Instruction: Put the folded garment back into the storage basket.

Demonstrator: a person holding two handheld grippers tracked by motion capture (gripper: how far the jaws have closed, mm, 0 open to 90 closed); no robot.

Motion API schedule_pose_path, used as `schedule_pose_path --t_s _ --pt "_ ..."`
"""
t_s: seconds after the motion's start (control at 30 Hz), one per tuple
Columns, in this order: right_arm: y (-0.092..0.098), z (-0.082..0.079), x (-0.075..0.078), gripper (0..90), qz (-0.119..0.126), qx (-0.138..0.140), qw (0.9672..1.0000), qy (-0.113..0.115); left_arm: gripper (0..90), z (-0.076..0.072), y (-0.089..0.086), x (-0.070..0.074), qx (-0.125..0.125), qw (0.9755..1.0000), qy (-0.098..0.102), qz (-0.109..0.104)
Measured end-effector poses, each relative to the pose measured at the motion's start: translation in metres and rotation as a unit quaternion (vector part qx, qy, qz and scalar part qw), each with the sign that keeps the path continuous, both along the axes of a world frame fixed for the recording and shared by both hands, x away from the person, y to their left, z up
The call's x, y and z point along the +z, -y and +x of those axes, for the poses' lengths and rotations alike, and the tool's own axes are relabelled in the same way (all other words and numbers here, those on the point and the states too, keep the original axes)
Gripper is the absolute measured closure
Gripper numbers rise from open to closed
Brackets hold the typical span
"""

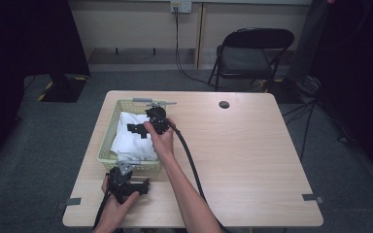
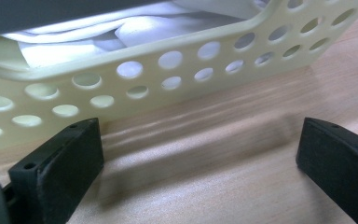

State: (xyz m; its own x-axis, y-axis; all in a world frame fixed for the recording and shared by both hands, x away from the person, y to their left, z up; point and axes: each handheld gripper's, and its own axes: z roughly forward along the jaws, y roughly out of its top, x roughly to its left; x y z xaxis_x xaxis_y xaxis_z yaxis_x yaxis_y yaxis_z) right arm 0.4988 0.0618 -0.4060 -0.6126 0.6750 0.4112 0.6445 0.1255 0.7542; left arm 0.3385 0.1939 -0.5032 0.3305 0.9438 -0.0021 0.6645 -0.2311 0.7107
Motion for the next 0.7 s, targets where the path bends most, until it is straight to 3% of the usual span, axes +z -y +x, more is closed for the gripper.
schedule_pose_path --t_s 0.33,0.7 --pt "0.015 -0.01 0.017 3.5 0.011 0.0 0.9997 0.024 0.0 0.0 0.001 0.0 0.003 1.0 0.0 0.001" --pt "0.034 -0.023 0.027 3.9 0.033 0.008 0.9989 0.032 0.0 0.0 0.001 0.0 0.003 1.0 0.0 0.001"
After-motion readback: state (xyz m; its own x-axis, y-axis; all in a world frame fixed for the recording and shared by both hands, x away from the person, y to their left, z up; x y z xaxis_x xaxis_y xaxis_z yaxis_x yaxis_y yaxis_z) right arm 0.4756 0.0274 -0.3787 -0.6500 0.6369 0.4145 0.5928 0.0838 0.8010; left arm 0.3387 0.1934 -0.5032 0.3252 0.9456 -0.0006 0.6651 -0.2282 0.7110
